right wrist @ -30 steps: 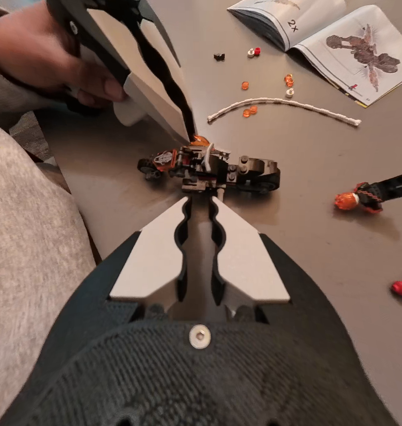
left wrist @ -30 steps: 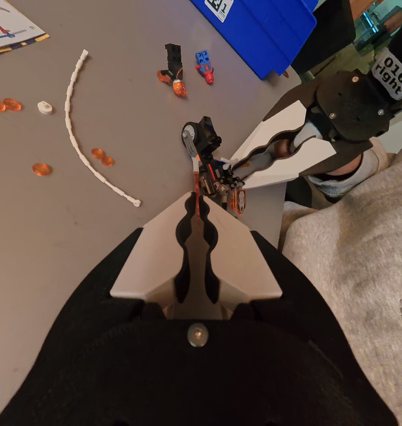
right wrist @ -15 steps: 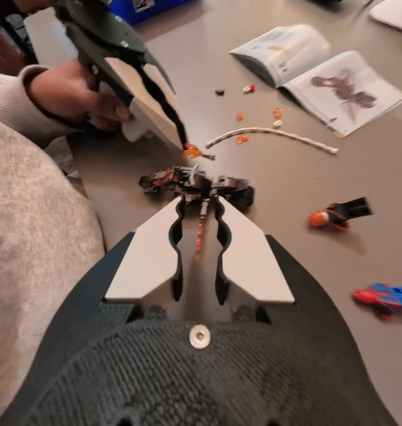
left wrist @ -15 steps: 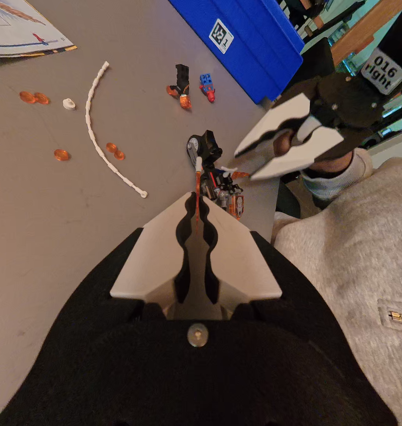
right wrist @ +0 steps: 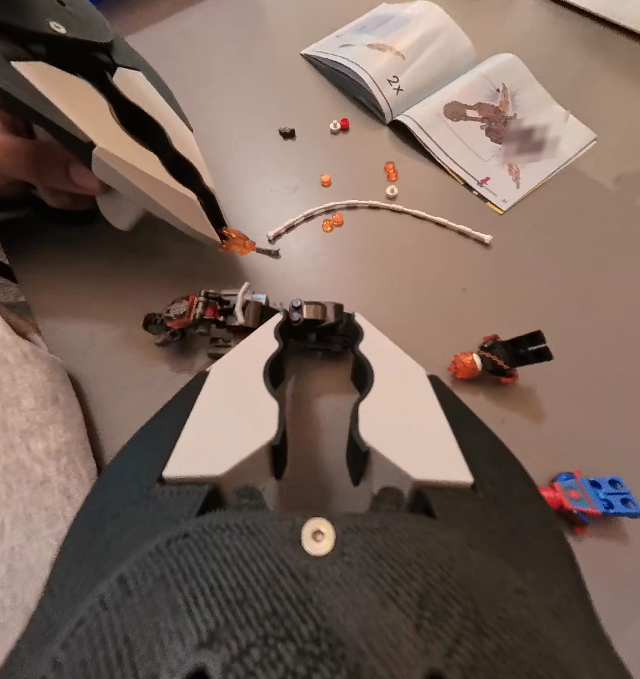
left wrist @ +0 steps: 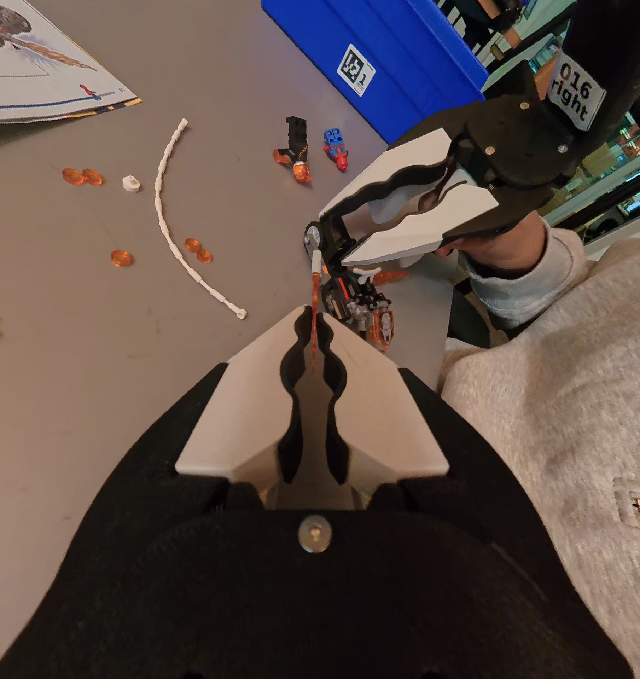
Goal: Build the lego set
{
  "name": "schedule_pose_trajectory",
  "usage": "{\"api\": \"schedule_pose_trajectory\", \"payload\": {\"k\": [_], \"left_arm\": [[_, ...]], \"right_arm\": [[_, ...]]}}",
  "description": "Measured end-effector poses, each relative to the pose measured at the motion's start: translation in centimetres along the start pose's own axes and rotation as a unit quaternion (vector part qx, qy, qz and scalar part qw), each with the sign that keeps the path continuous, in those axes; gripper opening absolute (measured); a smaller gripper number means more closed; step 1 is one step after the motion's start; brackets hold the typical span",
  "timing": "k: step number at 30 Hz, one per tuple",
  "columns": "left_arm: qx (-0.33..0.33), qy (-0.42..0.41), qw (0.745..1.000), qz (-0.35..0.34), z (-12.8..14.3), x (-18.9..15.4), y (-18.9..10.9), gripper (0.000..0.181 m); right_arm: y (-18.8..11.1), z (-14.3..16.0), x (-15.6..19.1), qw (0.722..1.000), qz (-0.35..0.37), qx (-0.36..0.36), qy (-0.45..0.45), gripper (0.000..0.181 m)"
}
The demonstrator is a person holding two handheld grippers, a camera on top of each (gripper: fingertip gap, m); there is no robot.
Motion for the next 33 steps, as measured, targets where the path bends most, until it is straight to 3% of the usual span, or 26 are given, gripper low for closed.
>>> {"api": "schedule_pose_trajectory", "payload": {"k": [7, 15, 33], "left_arm": [[0.063, 0.061, 0.996, -0.013, 0.8, -0.1, -0.7, 0.0], [0.157, 0.102, 0.982, 0.001, 2.6, -0.9, 0.4, 0.0], [0.209, 0.138, 0.967, 0.041, 3.3, -2.2, 1.8, 0.0]], "right_arm": [[0.7, -0.8, -0.1, 0.991, -0.118, -0.041, -0.054, 0.026], [-0.7, -1.2, 1.2, 0.955, -0.256, -0.094, -0.117, 0.026], [-1.3, 0.0, 1.8, 0.936, -0.296, -0.071, -0.175, 0.026]]}}
Point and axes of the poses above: each gripper's, where its closed fingertips meet, y out along the fingers, z out of its underside, x = y × z across the jaws, the point moved 3 cm from there along -y, back along the fingers, and after that the axes turned 15 degrees about z, right-handed, at the moved point
